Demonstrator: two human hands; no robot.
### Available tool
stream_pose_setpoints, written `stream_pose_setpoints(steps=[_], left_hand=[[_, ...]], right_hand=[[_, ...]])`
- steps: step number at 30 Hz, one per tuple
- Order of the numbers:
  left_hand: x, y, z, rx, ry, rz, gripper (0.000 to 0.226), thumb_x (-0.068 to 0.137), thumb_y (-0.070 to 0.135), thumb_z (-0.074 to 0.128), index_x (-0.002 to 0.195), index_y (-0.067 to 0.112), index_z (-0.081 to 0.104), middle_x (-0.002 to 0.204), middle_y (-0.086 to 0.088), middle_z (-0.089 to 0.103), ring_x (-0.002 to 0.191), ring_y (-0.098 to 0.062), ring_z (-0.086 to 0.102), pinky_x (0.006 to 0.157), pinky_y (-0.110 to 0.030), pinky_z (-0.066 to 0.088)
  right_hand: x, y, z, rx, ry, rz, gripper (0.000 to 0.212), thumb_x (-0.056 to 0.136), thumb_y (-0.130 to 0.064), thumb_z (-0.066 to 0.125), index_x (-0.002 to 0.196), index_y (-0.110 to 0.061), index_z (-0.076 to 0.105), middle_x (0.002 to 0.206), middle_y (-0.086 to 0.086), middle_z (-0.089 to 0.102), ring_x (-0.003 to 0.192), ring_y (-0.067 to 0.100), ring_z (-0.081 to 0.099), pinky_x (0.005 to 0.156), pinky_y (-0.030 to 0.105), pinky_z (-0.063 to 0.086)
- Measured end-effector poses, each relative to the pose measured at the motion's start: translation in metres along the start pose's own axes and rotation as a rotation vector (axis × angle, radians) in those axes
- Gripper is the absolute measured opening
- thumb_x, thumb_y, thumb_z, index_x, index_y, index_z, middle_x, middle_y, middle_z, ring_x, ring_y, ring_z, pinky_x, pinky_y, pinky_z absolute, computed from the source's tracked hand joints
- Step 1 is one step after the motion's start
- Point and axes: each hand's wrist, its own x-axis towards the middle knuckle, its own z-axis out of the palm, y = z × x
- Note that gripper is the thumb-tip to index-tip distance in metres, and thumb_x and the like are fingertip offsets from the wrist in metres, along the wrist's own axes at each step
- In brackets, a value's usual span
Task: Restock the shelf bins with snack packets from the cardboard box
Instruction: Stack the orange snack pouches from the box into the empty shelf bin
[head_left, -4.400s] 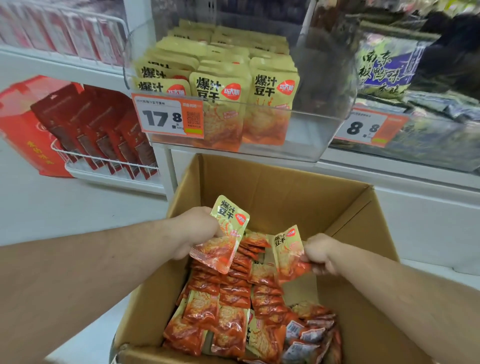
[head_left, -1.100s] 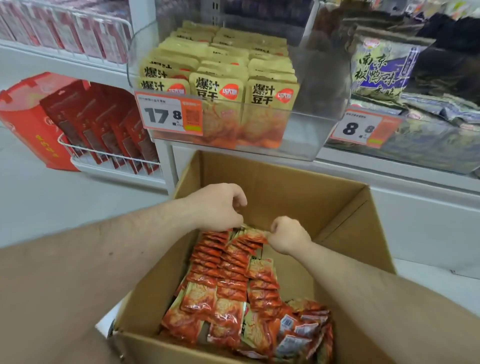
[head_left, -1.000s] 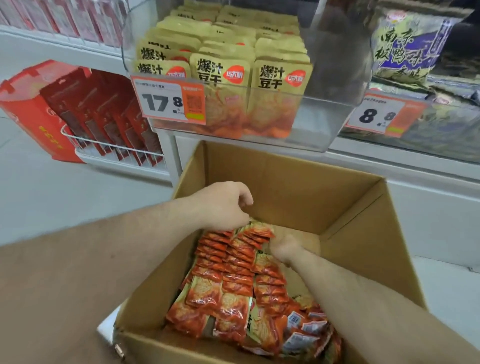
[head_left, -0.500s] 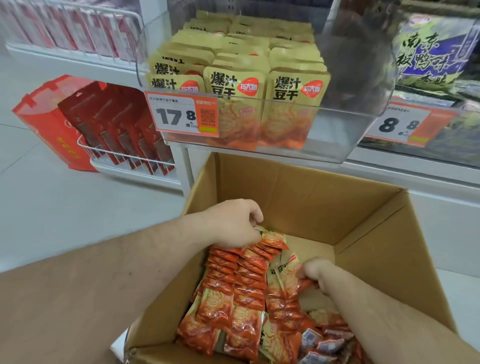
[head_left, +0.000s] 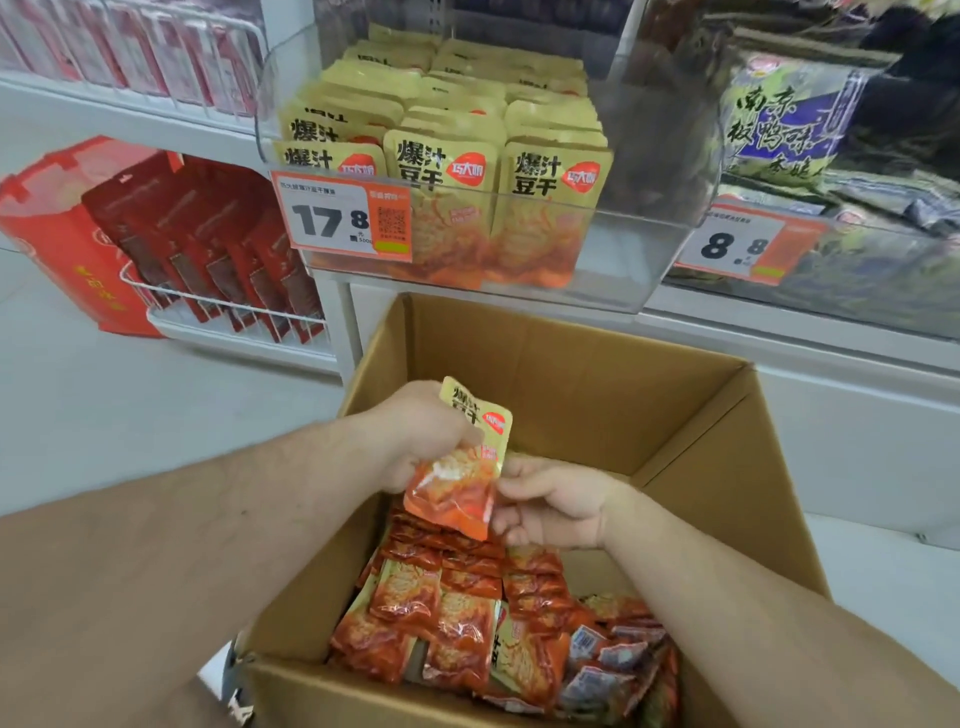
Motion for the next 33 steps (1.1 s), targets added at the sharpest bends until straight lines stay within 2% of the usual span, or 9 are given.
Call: stream_pose_setpoints(steps=[2,5,7,9,13,18,23,28,33], left_hand=[[0.000,0.001,-0.003,0.069,0.006,0.050,0.028,0.086,-0.002,0.070,0.110,0.010,0.064,0.100,-0.011,0.072,0.090,-0.027,0.071,0.081,-0.042,0.060],[0.003,0.001,-0.003,0.139,-0.027,0.084,0.028,0.084,-0.002,0.072,0.106,0.013,0.065,0.099,-0.010,0.074,0.090,-0.027,0.072,0.082,-0.042,0.060],[0.007,0.000,-0.002,0.189,-0.048,0.086,0.029,0.083,-0.001,0.074,0.106,0.015,0.066,0.099,-0.009,0.074,0.093,-0.027,0.072,0.087,-0.044,0.059],[0.011,0.000,-0.002,0.211,-0.064,0.082,0.032,0.082,0.000,0.075,0.108,0.016,0.066,0.099,-0.006,0.075,0.093,-0.024,0.072,0.088,-0.044,0.058],[0.019,-0.001,-0.006,0.239,-0.073,0.059,0.034,0.083,0.000,0.075,0.111,0.017,0.066,0.099,-0.003,0.075,0.094,-0.023,0.071,0.091,-0.043,0.057],[0.026,-0.002,-0.011,0.228,-0.086,0.018,0.027,0.089,0.000,0.067,0.106,0.021,0.065,0.103,-0.005,0.074,0.097,-0.025,0.070,0.092,-0.046,0.056],[0.020,0.001,-0.021,0.145,-0.079,0.012,0.026,0.091,-0.001,0.062,0.111,0.016,0.064,0.103,-0.011,0.074,0.095,-0.029,0.072,0.092,-0.048,0.056],[0.002,0.010,-0.023,0.035,-0.116,0.010,0.019,0.095,0.000,0.058,0.109,0.012,0.062,0.102,-0.014,0.074,0.094,-0.031,0.072,0.087,-0.045,0.057],[-0.018,0.021,-0.018,-0.157,-0.121,0.006,0.025,0.090,-0.004,0.053,0.112,0.004,0.060,0.113,-0.022,0.069,0.098,-0.030,0.069,0.086,-0.042,0.055]], right_hand=[[0.003,0.003,-0.026,-0.112,0.349,0.113,0.017,0.084,-0.020,0.070,0.099,-0.015,0.063,0.085,0.002,0.066,0.061,0.010,0.056,0.053,0.020,0.041],[0.019,0.029,-0.065,-0.720,0.862,0.422,0.013,0.094,-0.023,0.060,0.091,-0.010,0.059,0.070,0.003,0.051,0.055,0.014,0.041,0.049,0.023,0.032],[0.035,0.050,-0.074,-0.779,0.890,0.519,0.022,0.093,-0.031,0.063,0.103,-0.011,0.059,0.076,0.004,0.054,0.061,0.016,0.049,0.053,0.024,0.041],[0.051,0.067,-0.078,-0.775,0.917,0.564,0.054,0.083,-0.047,0.073,0.120,-0.010,0.060,0.104,0.009,0.066,0.089,0.022,0.065,0.076,0.029,0.055],[0.066,0.078,-0.080,-0.859,0.968,0.613,0.072,0.075,-0.050,0.080,0.127,-0.006,0.056,0.129,0.008,0.061,0.118,0.022,0.059,0.093,0.029,0.048],[0.062,0.078,-0.084,-0.985,1.020,0.642,0.034,0.083,-0.027,0.074,0.111,-0.012,0.066,0.118,0.003,0.067,0.109,0.019,0.065,0.088,0.025,0.054],[0.021,0.052,-0.080,-1.020,1.128,0.507,0.005,0.085,-0.013,0.061,0.087,-0.013,0.066,0.097,0.004,0.072,0.087,0.021,0.070,0.062,0.025,0.052],[-0.043,0.005,-0.041,-0.501,1.071,0.087,0.011,0.083,-0.006,0.072,0.094,-0.005,0.069,0.082,0.006,0.074,0.069,0.018,0.071,0.066,0.035,0.061],[-0.096,-0.033,0.042,-0.299,0.923,-0.202,0.007,0.091,-0.010,0.066,0.084,-0.013,0.065,0.068,0.001,0.067,0.057,0.014,0.048,0.060,0.027,0.035]])
